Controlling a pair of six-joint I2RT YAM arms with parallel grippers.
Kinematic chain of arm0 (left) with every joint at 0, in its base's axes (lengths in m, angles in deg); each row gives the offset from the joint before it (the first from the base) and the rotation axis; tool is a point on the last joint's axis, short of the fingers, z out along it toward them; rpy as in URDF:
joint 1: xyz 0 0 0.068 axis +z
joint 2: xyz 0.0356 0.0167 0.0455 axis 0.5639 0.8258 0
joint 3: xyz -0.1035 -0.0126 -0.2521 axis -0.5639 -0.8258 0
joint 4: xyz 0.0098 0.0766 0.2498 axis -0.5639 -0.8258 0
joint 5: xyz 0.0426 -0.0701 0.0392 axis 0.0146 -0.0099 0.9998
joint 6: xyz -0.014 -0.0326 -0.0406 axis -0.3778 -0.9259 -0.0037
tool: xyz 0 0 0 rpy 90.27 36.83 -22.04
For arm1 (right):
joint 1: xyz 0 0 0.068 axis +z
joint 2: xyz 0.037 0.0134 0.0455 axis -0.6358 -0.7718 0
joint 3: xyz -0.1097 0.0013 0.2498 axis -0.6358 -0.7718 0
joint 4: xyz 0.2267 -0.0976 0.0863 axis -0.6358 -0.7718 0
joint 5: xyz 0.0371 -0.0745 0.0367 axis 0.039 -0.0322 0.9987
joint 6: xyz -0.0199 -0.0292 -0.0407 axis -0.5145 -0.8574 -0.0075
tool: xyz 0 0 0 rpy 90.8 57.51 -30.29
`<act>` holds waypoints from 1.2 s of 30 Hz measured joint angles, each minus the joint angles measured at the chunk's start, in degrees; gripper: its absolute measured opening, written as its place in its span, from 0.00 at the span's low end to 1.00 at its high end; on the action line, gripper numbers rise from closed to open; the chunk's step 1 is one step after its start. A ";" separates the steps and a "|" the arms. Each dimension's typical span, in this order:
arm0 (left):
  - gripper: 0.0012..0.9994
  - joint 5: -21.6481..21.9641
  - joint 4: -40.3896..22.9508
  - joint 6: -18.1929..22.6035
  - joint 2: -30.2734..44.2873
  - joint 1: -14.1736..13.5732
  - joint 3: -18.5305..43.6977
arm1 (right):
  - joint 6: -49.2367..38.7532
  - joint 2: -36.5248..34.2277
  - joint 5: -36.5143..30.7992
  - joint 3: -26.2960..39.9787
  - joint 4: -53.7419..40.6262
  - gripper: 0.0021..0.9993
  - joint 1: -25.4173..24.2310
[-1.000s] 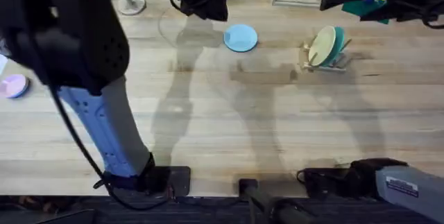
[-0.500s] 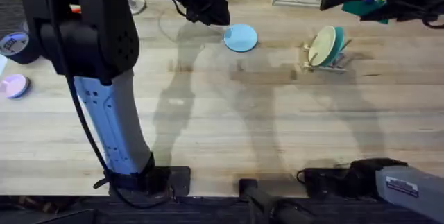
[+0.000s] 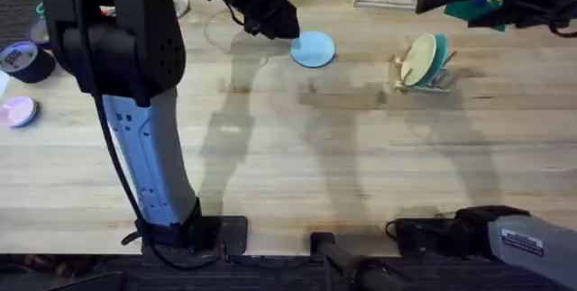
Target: Pick up the plates from the table one by one and place each into a slot on the dish rack.
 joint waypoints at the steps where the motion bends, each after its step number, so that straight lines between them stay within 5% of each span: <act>1: 0.04 0.00 0.00 -0.24 0.00 0.00 0.00 | 0.00 0.00 0.00 0.00 0.00 0.99 0.00; 36: 0.04 0.15 0.59 -2.30 5.14 -0.04 0.44 | 0.00 0.00 0.00 0.00 0.09 0.99 0.00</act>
